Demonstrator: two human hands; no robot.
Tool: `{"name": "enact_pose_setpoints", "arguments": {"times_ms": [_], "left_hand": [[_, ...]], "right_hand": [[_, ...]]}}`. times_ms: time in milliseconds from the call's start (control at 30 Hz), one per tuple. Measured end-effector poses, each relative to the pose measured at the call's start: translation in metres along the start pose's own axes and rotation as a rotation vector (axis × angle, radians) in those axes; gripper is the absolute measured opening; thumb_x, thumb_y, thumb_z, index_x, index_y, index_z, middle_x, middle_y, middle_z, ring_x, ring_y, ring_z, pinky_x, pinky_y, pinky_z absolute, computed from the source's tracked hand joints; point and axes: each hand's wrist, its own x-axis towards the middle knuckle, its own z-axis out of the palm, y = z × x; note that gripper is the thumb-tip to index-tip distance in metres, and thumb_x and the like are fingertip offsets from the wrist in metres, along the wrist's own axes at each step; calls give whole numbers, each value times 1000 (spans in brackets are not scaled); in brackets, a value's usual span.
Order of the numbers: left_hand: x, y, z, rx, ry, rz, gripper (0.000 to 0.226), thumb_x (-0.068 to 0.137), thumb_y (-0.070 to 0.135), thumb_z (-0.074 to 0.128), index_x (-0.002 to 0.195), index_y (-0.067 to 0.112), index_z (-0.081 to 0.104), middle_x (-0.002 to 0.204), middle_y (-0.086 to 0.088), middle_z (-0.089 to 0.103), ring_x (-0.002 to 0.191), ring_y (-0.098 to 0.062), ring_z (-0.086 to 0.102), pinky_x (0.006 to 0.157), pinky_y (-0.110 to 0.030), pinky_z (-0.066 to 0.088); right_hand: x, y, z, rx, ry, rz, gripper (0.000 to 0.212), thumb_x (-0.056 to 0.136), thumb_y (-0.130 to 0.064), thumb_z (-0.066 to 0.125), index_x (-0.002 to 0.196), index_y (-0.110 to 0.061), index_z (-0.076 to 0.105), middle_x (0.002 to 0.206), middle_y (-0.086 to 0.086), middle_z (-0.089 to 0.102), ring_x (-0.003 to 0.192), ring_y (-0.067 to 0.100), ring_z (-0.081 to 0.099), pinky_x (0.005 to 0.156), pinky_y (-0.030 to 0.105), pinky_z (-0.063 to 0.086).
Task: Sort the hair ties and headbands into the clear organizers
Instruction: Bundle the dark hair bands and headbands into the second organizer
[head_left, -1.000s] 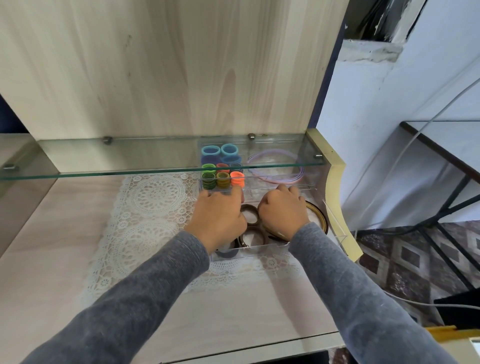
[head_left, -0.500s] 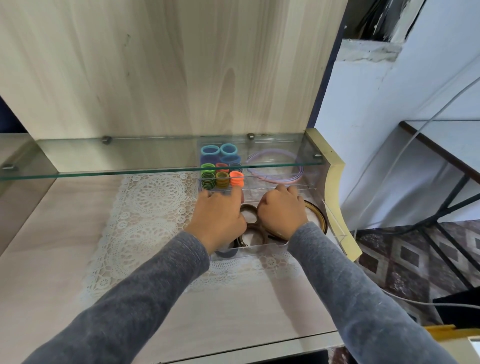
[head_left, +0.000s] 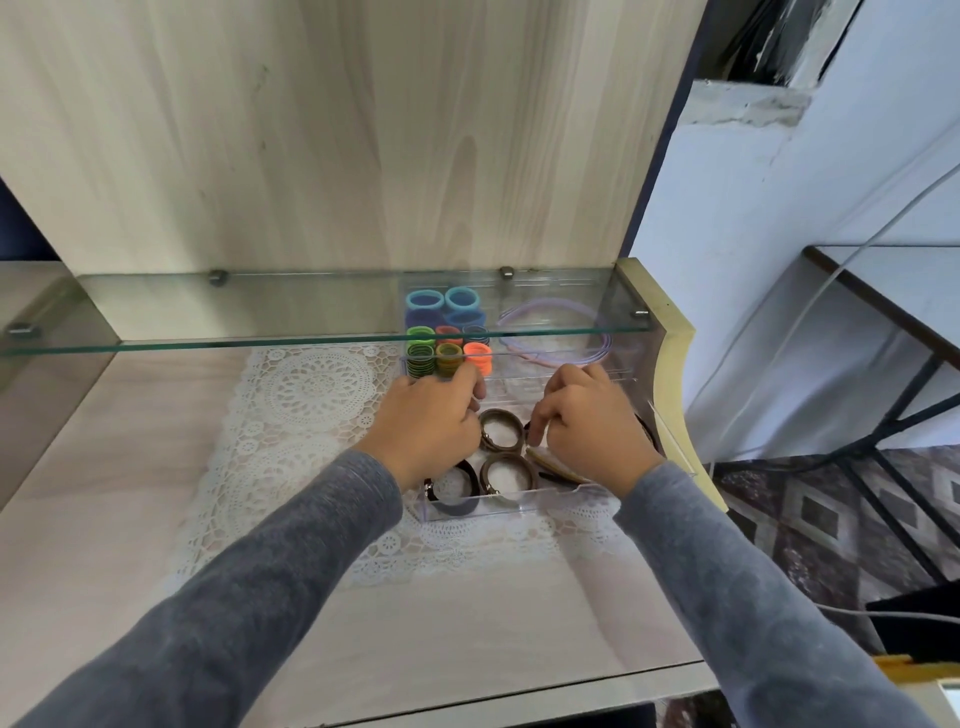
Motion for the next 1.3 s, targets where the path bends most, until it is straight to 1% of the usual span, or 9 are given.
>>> {"name": "enact_pose_setpoints", "arguments": {"times_ms": [100, 233, 433, 533, 700, 1033, 1133, 1200, 1300], "left_hand": [[3, -1, 2, 39, 19, 20, 22, 89, 14, 47, 109, 25, 47, 107, 11, 67, 109, -14, 59, 89, -31, 32], [3, -2, 4, 78, 35, 44, 24, 89, 14, 47, 110, 24, 48, 106, 10, 68, 108, -16, 60, 87, -32, 31], [3, -5, 5, 71, 25, 38, 23, 87, 15, 47, 107, 26, 45, 105, 10, 69, 109, -17, 59, 93, -34, 35], [4, -5, 7, 84, 35, 37, 21, 89, 17, 47, 107, 27, 44, 107, 10, 69, 109, -18, 58, 87, -32, 30], [5, -4, 9, 111, 50, 43, 20, 90, 19, 46, 109, 26, 45, 107, 9, 69, 108, -19, 58, 83, -32, 26], [3, 0, 10, 209, 76, 82, 23, 88, 21, 45, 111, 23, 45, 103, 4, 67, 104, -22, 59, 85, -35, 31], [4, 0, 9, 189, 63, 80, 23, 88, 20, 45, 110, 23, 44, 104, 5, 68, 104, -22, 60, 88, -36, 33], [4, 0, 8, 172, 56, 75, 23, 88, 20, 45, 110, 24, 44, 106, 5, 68, 105, -22, 59, 90, -36, 34], [3, 0, 7, 163, 64, 76, 23, 88, 19, 46, 110, 24, 44, 106, 5, 68, 106, -21, 59, 90, -35, 33]], "right_hand": [[-2, -2, 4, -133, 31, -60, 29, 82, -13, 53, 80, -29, 77, 100, -4, 54, 103, 23, 43, 87, 36, 35], [-1, 2, 12, -126, 133, -97, 29, 66, -17, 46, 63, -26, 74, 83, 1, 57, 85, 31, 51, 72, 39, 40], [-1, 0, 18, -121, 180, -190, 25, 63, -17, 48, 58, -27, 70, 79, 0, 54, 80, 29, 53, 66, 36, 38], [-1, 1, 20, -138, 196, -232, 33, 67, -23, 39, 55, -28, 70, 79, 0, 54, 80, 29, 53, 65, 37, 41], [-2, 0, 23, -196, 178, -255, 22, 61, -19, 53, 55, -28, 71, 77, 1, 55, 76, 31, 55, 62, 38, 42], [2, 2, 28, -168, 165, -244, 14, 62, -17, 63, 60, -28, 72, 80, 2, 56, 79, 32, 54, 64, 41, 44], [1, 3, 26, -139, 142, -222, 23, 64, -20, 53, 61, -29, 73, 82, 0, 56, 82, 30, 53, 67, 40, 42], [2, 4, 23, -77, 116, -172, 32, 67, -20, 44, 66, -28, 75, 88, -2, 56, 90, 27, 49, 75, 38, 40], [3, 6, 21, 150, 165, -59, 40, 67, -13, 35, 70, -22, 74, 88, -5, 55, 90, 21, 44, 80, 39, 41]]}}
